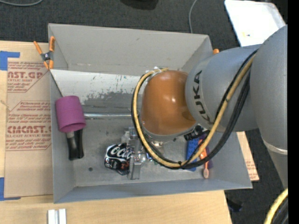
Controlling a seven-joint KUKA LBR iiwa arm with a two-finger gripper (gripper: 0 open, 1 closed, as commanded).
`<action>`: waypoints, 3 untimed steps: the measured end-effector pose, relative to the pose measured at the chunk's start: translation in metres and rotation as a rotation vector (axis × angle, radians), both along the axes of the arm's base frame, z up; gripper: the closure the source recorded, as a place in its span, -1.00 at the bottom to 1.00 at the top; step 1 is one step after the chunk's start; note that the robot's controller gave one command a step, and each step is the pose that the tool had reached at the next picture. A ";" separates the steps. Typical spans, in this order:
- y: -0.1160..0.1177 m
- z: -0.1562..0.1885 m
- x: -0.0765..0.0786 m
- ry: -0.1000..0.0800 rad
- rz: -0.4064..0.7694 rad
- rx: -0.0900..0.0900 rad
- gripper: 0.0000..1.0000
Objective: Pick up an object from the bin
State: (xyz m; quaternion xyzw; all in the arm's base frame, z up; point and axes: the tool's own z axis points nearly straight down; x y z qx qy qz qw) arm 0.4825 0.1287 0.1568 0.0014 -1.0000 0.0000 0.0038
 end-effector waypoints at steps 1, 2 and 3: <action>-0.001 0.004 0.002 -0.007 -0.002 0.001 1.00; -0.001 0.004 0.002 -0.007 -0.003 0.001 1.00; -0.013 -0.048 0.004 -0.009 0.111 0.001 1.00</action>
Offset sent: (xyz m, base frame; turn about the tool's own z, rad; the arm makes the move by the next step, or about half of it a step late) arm 0.0000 0.0000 0.0000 0.0000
